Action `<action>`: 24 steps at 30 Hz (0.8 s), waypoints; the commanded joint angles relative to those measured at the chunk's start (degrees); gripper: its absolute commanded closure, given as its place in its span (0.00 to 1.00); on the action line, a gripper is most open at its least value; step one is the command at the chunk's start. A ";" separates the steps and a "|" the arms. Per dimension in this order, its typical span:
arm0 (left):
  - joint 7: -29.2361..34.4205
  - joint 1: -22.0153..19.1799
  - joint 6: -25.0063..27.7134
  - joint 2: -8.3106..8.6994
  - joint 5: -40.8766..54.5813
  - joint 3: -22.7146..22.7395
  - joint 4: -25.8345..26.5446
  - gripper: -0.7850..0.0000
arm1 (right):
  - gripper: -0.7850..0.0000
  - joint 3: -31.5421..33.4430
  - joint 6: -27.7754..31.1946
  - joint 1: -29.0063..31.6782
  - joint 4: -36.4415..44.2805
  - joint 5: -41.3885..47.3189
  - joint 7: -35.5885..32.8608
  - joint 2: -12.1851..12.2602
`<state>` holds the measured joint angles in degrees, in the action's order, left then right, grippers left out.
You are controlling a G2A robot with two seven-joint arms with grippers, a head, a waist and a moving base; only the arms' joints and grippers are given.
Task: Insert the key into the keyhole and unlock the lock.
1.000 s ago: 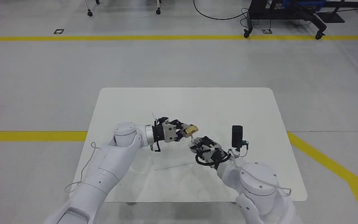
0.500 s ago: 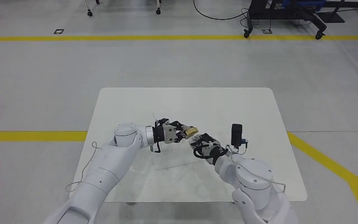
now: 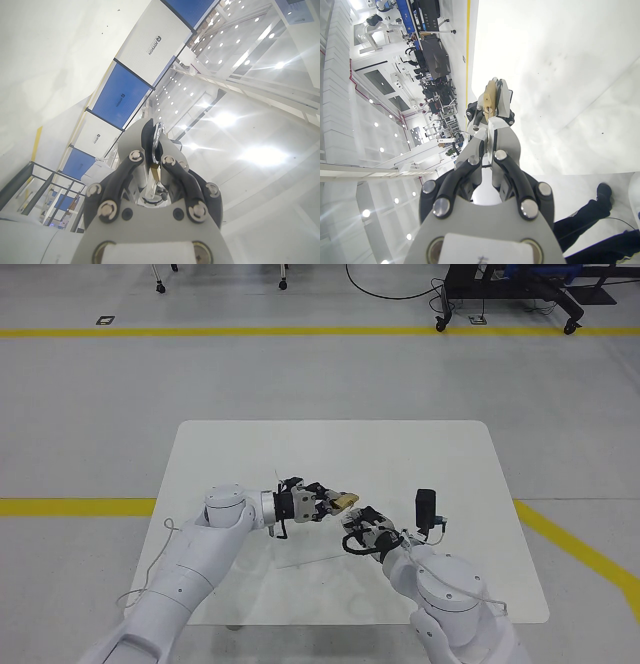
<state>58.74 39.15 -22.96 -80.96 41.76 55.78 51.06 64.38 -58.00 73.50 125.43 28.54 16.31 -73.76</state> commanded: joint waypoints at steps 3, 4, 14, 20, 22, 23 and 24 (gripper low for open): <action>0.07 0.21 0.34 0.20 -0.20 0.37 0.16 1.00 | 1.00 -0.44 0.00 0.36 0.15 -0.88 0.19 -0.08; 0.05 0.28 0.39 0.24 -0.18 0.46 0.27 1.00 | 1.00 -0.55 0.00 0.54 0.11 -1.08 0.20 -0.09; 2.26 0.21 1.10 1.18 -4.32 0.62 0.68 1.00 | 1.00 -0.07 0.00 2.35 2.08 -1.67 -8.67 1.53; 9.16 -0.45 1.65 2.17 -7.91 0.32 0.30 1.00 | 1.00 4.76 0.00 2.90 3.25 -2.66 -24.77 5.13; 10.66 -0.47 2.04 2.21 -7.30 0.37 -0.09 1.00 | 1.00 6.50 0.00 2.77 2.80 -2.67 -28.30 6.15; 11.12 -0.53 2.19 2.20 -7.27 0.23 -0.21 1.00 | 1.00 7.14 0.00 2.66 2.53 -2.69 -29.67 6.61; 11.35 -0.62 2.28 2.19 -7.34 0.08 -0.33 1.00 | 1.00 7.68 0.00 2.52 2.35 -2.72 -30.78 7.03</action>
<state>69.83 38.62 -20.79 -78.75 34.46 56.04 50.87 71.43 -58.00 76.17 128.02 25.87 -12.88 -67.21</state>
